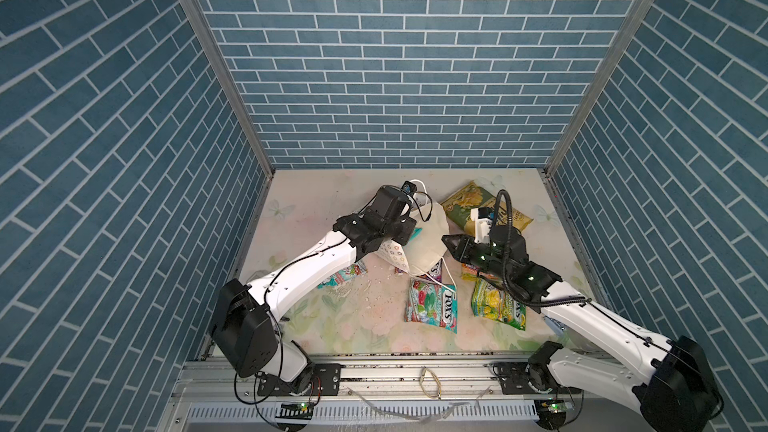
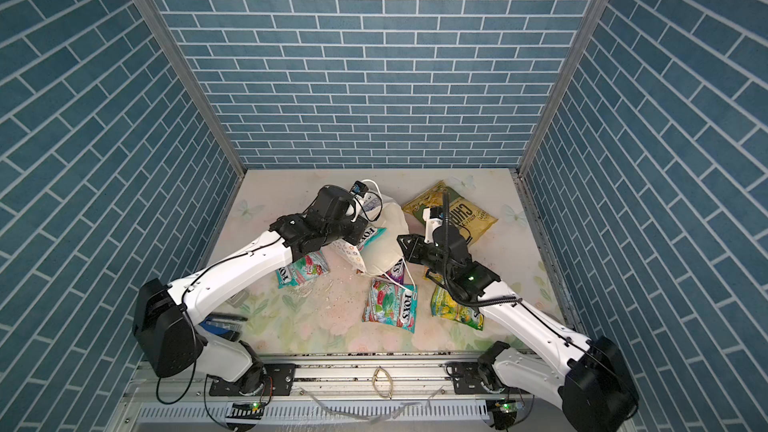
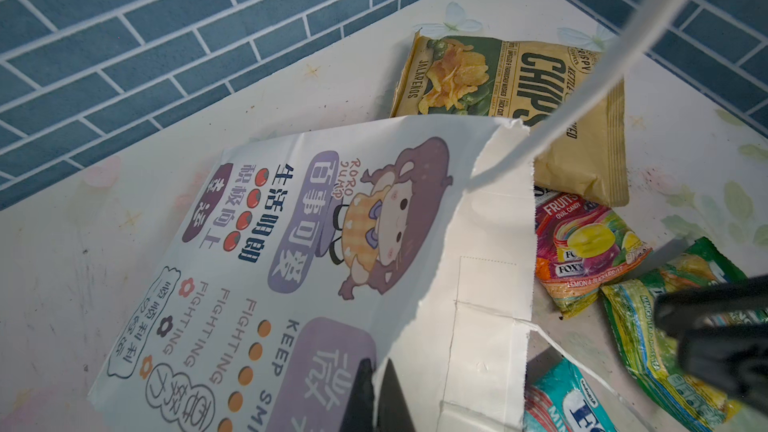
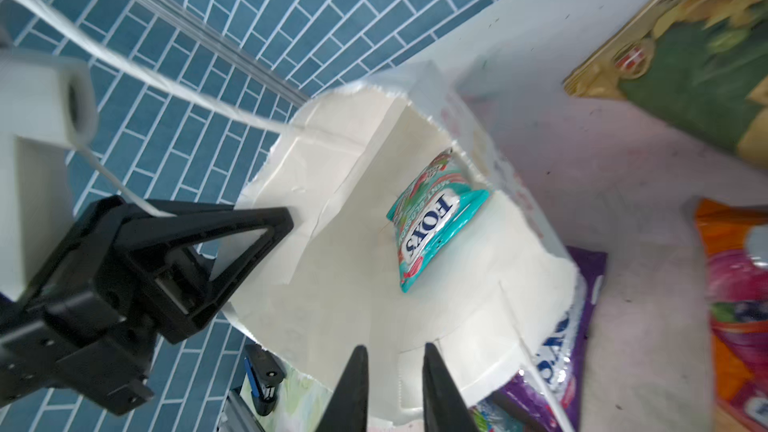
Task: Take the snacks out of the paper bag
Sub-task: 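Raise the right gripper and move it over the bag opening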
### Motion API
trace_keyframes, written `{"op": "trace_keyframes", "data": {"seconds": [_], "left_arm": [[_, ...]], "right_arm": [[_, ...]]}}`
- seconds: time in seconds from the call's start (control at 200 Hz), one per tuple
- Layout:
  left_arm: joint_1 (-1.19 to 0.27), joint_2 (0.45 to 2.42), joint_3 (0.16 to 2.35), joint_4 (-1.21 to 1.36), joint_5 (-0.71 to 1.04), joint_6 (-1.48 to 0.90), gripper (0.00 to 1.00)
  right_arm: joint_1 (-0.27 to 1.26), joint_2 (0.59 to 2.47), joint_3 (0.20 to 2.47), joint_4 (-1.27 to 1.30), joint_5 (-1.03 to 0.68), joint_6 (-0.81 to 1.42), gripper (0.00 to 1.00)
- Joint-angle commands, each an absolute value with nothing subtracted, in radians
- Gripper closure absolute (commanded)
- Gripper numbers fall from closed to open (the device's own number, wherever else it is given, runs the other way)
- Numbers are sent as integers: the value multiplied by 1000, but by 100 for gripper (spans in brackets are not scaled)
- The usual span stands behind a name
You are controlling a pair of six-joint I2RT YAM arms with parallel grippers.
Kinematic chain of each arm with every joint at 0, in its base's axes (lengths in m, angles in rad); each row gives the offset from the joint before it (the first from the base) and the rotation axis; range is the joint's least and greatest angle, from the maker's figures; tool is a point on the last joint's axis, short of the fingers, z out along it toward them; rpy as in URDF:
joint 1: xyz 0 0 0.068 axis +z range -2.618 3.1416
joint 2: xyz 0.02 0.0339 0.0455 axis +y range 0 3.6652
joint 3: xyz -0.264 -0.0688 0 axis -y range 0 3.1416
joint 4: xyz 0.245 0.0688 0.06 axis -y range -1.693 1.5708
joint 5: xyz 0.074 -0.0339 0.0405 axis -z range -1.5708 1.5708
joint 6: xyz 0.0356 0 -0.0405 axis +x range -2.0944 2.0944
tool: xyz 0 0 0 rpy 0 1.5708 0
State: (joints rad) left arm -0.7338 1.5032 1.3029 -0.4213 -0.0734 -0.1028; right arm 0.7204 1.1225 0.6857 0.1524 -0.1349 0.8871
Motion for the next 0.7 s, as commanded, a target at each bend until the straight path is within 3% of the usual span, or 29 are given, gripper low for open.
{"op": "trace_keyframes", "data": {"seconds": [0.0,0.29,0.69], "left_arm": [[-745,1518,1336,-417,-83,-117,100],[-749,1516,1350,-425,-88,-117,100],[-749,1515,1349,-427,-82,-115,100]], "right_arm": [[768,1215,722,288,-101,958,77],[816,1468,800,330,-20,1011,78],[821,1651,923,282,19,991,75]]}}
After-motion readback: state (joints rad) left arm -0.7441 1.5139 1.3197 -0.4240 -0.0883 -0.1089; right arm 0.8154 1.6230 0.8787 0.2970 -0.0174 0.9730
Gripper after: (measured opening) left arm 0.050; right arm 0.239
